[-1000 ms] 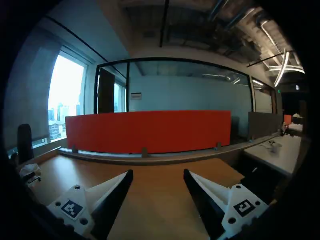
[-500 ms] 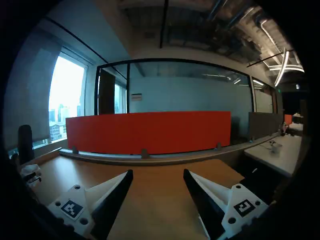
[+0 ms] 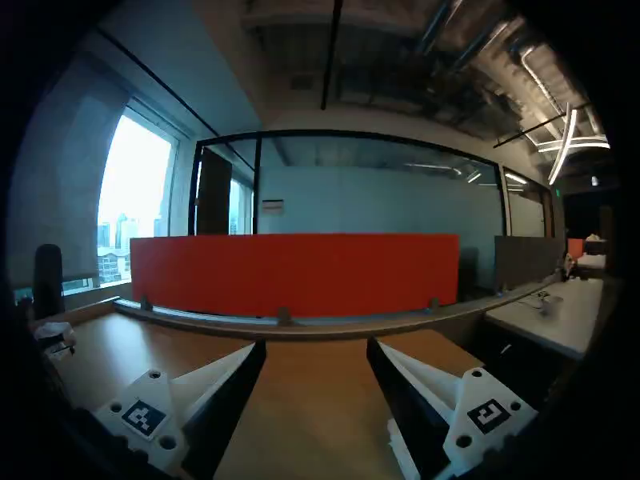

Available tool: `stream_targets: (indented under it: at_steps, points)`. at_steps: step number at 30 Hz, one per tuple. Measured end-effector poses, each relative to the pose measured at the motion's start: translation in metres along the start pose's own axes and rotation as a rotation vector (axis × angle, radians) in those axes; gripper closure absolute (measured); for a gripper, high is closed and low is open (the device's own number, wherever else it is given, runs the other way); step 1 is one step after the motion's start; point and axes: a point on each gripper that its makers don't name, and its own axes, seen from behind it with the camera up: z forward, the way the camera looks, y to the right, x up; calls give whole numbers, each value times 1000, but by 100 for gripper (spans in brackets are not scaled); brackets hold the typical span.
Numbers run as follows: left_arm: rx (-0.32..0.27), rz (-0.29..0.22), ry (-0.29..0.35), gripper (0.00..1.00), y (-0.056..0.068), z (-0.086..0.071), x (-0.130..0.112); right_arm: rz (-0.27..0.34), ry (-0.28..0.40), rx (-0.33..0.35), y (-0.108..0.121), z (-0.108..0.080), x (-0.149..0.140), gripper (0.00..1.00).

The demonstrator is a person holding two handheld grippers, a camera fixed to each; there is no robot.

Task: Fold towel

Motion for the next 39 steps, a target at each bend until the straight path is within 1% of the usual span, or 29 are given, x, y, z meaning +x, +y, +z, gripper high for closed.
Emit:
stream_targets:
  at_steps: [3, 8, 14, 20, 27, 33, 39]
  points:
    - [0, 0, 0, 3, 0, 0, 0, 15, 2, -2, 3, -1, -13, 3]
    - [0, 0, 0, 3, 1, 0, -1, 43, 5, 6, 1, -1, -34, 3]
    - [0, 0, 0, 3, 1, 0, 0, 40, 11, 26, -3, 2, -56, 3]
    - [0, 0, 0, 3, 0, 0, 0, 60, 12, 33, -5, 5, -75, 3]
    - [0, 0, 0, 3, 0, 0, -1, 50, 17, 38, -8, 5, -90, 3]
    - [0, 0, 0, 3, 0, 0, 0, 40, 0, 33, -8, 5, -105, 3]
    - [0, 0, 0, 3, 1, 0, 0, 27, -1, 30, -12, 6, -112, 3]
